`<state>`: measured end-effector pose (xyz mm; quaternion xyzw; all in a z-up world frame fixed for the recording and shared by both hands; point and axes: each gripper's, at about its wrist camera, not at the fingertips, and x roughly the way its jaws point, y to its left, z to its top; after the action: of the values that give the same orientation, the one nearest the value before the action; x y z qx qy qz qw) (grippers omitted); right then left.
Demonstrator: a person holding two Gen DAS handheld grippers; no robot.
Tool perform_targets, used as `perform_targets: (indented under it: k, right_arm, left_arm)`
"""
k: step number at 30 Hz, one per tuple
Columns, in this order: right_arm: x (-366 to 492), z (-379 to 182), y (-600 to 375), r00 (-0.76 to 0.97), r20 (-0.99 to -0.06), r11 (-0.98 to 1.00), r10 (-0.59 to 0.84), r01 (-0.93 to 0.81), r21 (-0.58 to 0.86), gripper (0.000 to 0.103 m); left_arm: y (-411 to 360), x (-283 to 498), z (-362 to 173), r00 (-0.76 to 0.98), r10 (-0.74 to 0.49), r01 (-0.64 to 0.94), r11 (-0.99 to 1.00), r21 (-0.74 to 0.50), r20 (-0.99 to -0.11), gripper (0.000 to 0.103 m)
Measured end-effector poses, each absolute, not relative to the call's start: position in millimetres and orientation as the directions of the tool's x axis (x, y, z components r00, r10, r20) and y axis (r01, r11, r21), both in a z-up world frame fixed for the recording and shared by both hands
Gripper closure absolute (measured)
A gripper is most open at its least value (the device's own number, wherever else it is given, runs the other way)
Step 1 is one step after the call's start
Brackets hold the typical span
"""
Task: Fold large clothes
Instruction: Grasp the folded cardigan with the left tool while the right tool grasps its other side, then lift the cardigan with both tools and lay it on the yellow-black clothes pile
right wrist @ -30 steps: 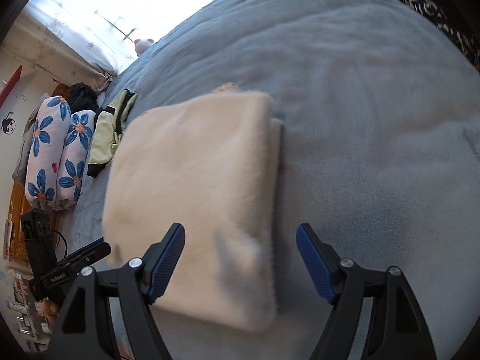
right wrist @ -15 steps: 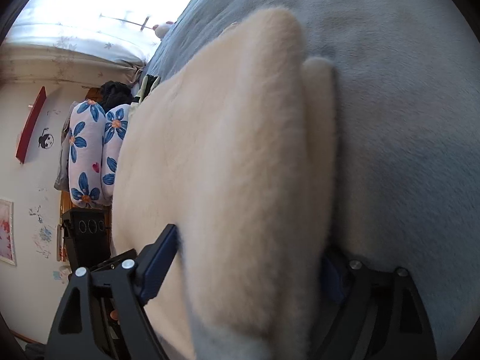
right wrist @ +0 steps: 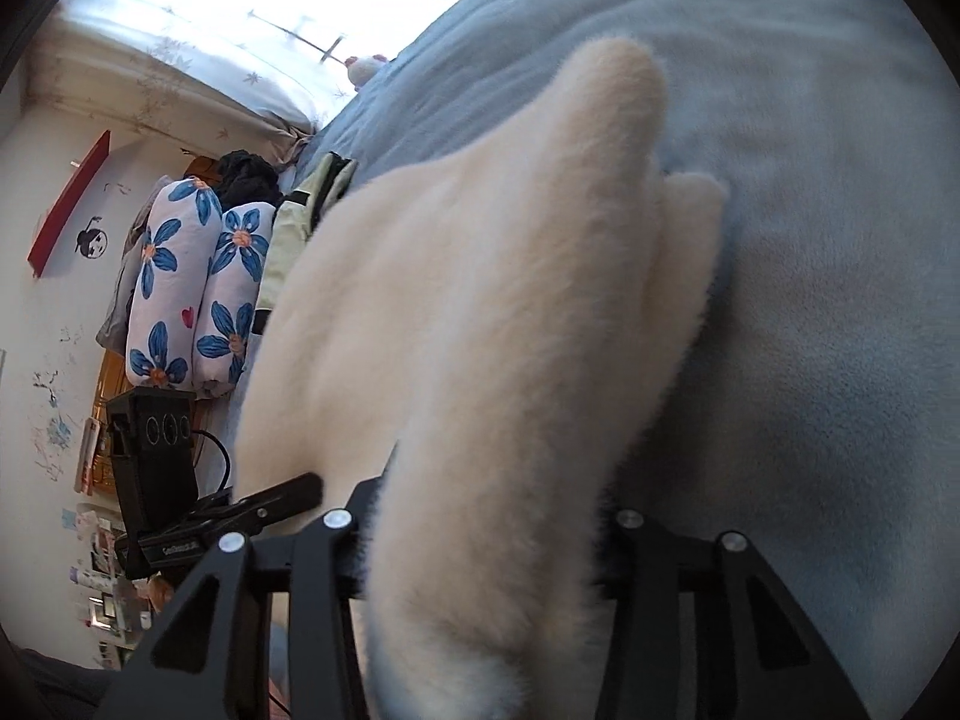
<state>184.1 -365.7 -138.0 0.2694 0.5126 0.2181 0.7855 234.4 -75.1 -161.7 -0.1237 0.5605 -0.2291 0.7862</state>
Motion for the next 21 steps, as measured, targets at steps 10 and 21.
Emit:
perform_targets:
  k: [10,21]
  right_arm:
    - [158,-94,-301,0.415,-0.687,0.788,0.597,-0.143,0.599,0.062]
    - [160,-66,-204,0.402,-0.634,0.746,0.66,-0.251,0.617,0.062]
  left_arm:
    - [-32,211,-116,0.334,-0.453,0.225,0.89,-0.396,-0.827,0.039]
    - [81,188,-76,0.421,-0.388,0.165,0.922,-0.351,-0.82,0.039]
